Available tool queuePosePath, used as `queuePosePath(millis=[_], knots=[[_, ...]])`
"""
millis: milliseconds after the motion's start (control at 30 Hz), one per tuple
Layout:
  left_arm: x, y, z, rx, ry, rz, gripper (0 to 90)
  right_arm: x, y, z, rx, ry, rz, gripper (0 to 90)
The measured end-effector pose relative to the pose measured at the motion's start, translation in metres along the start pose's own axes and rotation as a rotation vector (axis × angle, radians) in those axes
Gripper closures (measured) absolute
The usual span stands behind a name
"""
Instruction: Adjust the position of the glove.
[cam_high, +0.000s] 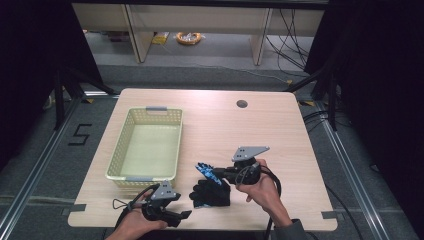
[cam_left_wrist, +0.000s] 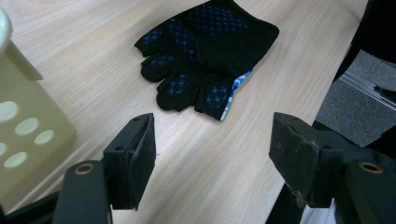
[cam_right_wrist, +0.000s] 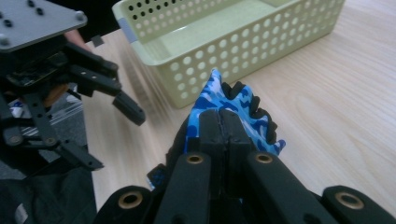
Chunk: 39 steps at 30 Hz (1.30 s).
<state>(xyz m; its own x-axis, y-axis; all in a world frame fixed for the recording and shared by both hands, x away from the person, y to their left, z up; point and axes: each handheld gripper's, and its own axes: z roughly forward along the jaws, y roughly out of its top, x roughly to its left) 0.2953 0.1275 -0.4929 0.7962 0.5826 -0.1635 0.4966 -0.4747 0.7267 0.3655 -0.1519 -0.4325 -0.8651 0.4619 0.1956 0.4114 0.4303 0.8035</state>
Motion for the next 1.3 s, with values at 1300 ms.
queuePosePath(millis=[1300], knots=[[0.001,-0.003,0.005,0.02,0.002,-0.005,30.7,-0.014,-0.026,0.012,0.089,0.156,-0.182,89.4]])
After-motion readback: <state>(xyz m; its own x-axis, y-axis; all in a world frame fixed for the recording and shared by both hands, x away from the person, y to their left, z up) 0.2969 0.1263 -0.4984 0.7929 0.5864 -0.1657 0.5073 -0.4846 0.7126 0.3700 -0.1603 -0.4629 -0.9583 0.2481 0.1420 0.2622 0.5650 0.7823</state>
